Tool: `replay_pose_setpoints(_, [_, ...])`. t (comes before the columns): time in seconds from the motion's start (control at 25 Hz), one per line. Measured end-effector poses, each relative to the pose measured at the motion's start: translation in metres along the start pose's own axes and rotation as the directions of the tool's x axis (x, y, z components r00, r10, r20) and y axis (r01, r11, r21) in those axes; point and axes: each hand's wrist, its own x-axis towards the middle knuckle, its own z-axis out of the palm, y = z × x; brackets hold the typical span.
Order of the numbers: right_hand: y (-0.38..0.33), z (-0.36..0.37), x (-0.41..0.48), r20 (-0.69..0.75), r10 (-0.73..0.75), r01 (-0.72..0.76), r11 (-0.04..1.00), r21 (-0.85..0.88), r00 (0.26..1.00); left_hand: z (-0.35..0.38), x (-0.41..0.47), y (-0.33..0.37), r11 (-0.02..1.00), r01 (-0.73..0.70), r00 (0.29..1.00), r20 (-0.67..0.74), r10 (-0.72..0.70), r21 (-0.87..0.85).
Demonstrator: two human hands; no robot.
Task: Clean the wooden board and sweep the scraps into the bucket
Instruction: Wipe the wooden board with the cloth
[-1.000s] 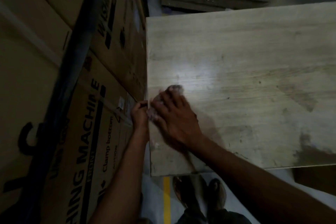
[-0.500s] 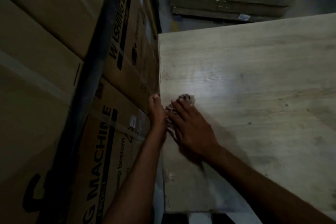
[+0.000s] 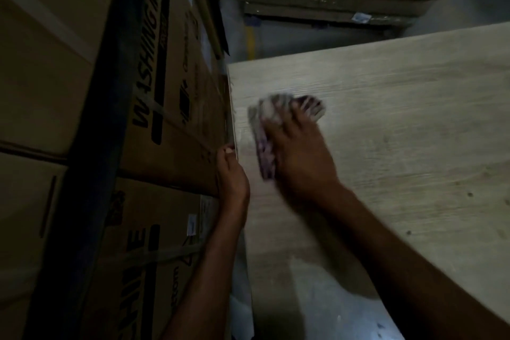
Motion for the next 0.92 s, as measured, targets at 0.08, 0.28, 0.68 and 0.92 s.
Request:
replay_pose_setpoints(0.08, [-0.003, -0.002, 0.049, -0.032, 0.104, -0.104, 0.995, -0.004, 0.994, 0.000, 0.001, 0.002, 0.994, -0.084, 0.996, -0.020, 0.086, 0.075])
replay_pose_setpoints(0.28, [-0.006, 0.012, 0.123, 0.025, -0.014, 0.015, 0.999, -0.033, 1.000, 0.014, 0.014, 0.029, 0.925, -0.267, 0.958, -0.032, 0.286, 0.270])
replay_pose_setpoints(0.68, [0.074, -0.015, 0.077, 0.051, -0.059, 0.066, 0.986, -0.154, 0.997, 0.021, 0.024, 0.020, 0.362, -0.657, 0.681, 0.315, 0.662, 0.661])
replay_pose_setpoints(0.92, [0.078, -0.031, 0.119, 0.128, 0.011, 0.017, 0.977, -0.211, 0.992, 0.033, 0.026, 0.018, 0.278, -0.707, 0.601, 0.345, 0.721, 0.650])
